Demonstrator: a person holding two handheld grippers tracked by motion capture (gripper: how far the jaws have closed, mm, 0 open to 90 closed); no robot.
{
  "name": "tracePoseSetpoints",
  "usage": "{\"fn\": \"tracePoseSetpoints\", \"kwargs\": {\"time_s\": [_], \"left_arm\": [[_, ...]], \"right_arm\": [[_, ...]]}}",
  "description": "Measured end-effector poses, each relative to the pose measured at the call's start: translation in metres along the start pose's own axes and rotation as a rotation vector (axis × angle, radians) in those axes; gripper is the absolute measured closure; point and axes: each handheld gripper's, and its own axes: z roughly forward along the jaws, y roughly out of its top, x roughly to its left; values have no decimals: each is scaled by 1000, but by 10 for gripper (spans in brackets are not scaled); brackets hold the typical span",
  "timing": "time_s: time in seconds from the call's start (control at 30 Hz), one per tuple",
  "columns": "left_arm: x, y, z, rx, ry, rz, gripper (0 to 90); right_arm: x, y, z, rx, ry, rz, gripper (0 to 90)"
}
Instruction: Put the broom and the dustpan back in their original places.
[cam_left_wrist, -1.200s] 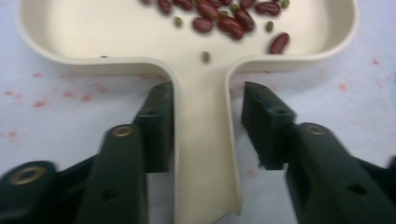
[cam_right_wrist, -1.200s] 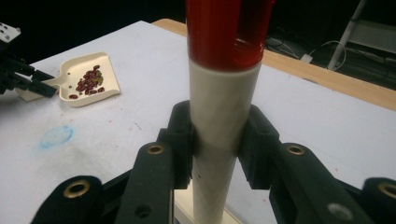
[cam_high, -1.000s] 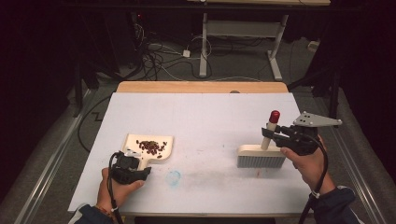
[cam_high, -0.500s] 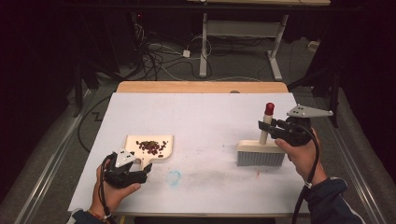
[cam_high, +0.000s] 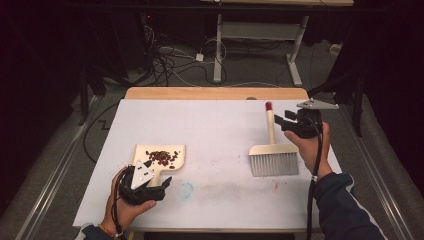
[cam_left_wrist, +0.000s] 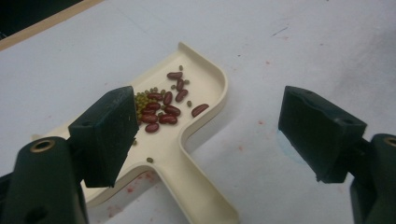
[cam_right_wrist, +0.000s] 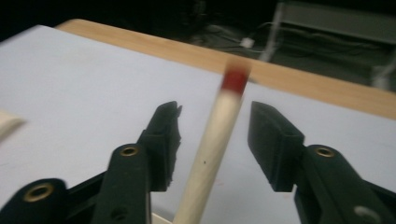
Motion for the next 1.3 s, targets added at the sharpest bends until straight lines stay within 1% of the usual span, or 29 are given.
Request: {"fn": "tracePoseSetpoints", "kwargs": {"time_s": [0.07,0.1,0.17,0.23,0.33,0.4,0.47,0.53,0.57,0.6,0.67,0.7,0.73,0.8,0.87,0.9,1.0,1.1,1.3], "left_arm": [[-1,1,0,-3,-4,6,194],[-2,1,0,-9,-7,6,194],[-2,1,-1,-12,-3,16,194],[-2,1,-1,-18,-6,15,194],[-2,1,-2,-21,-3,19,186],[-4,1,-1,-29,7,28,187],[-5,2,0,-29,8,32,187],[-6,2,2,-35,3,37,187],[-6,1,3,-33,0,39,187],[-6,1,4,-32,0,40,187],[-7,1,6,-23,-6,37,187],[-7,0,7,-20,-3,44,187],[-8,0,8,-21,1,49,187],[-10,0,10,-17,-7,54,187],[-12,0,11,-12,-13,62,187],[-12,0,12,-17,-13,75,187],[-14,0,13,-12,-18,80,186],[-16,0,13,-7,-24,86,186],[-15,-1,12,-11,-22,91,187]], "right_arm": [[0,1,2,-23,-23,-11,481],[1,1,2,-29,-30,-17,479],[3,0,1,-43,-20,-26,482],[6,-3,0,-43,-24,-41,473],[7,-10,-7,-75,-4,-42,463],[8,-16,-12,-93,15,-48,453],[11,-20,-18,-106,22,-72,445],[14,-24,-23,-112,38,-109,434],[16,-25,-25,-113,35,-134,429],[19,-26,-27,-113,29,-145,427],[21,-27,-33,-132,29,-168,413],[23,-28,-36,-141,30,-163,407],[23,-28,-38,-149,34,-172,402],[26,-30,-43,-160,30,-188,401],[28,-32,-48,-152,30,-219,385],[28,-32,-50,-154,32,-227,366],[29,-34,-58,-179,54,-228,348],[33,-36,-64,-182,81,-235,330],[39,-40,-72,-199,102,-252,304]]}}
